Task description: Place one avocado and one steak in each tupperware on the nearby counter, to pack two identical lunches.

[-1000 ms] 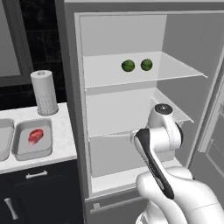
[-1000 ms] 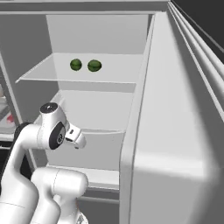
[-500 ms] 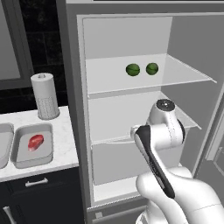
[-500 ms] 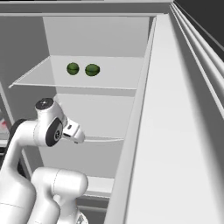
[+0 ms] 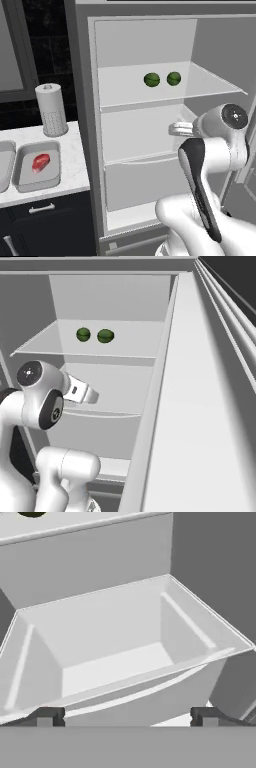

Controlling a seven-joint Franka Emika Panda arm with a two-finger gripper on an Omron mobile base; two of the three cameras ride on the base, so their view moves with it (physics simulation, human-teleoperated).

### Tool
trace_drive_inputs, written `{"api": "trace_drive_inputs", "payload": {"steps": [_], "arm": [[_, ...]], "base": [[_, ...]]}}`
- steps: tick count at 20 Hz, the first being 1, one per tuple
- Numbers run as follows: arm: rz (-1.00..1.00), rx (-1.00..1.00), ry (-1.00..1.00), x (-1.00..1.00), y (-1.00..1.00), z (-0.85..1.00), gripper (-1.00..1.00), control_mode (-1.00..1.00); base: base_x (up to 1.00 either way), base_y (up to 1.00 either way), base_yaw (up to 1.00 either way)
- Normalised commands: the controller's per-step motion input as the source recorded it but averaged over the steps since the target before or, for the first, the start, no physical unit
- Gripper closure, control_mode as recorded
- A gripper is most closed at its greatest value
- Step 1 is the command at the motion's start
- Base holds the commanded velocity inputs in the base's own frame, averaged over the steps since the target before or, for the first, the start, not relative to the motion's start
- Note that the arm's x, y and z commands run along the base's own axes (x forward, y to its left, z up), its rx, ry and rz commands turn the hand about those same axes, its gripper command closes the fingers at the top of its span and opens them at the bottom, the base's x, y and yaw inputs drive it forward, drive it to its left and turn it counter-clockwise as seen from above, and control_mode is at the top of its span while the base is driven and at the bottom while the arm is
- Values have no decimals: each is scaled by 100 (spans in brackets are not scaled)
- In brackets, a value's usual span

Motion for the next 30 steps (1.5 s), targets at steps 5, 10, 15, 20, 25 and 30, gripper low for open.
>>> {"api": "trace_drive_inputs", "payload": {"steps": [5, 10, 15, 20, 25, 30], "arm": [[0, 0, -30, -31, -27, 100, -100, -100], [4, 0, -8, -2, -8, 100, -100, -100], [5, -3, 36, 60, 0, 63, -100, -100], [6, -5, 1, 36, 4, -12, -100, -100], [3, -2, 1, 98, 0, -18, -100, -100], [0, 0, 4, 100, 0, 0, -100, -100]], "base": [[0, 0, 0], [0, 0, 0], [0, 0, 0], [0, 0, 0], [0, 0, 0], [0, 0, 0]]}}
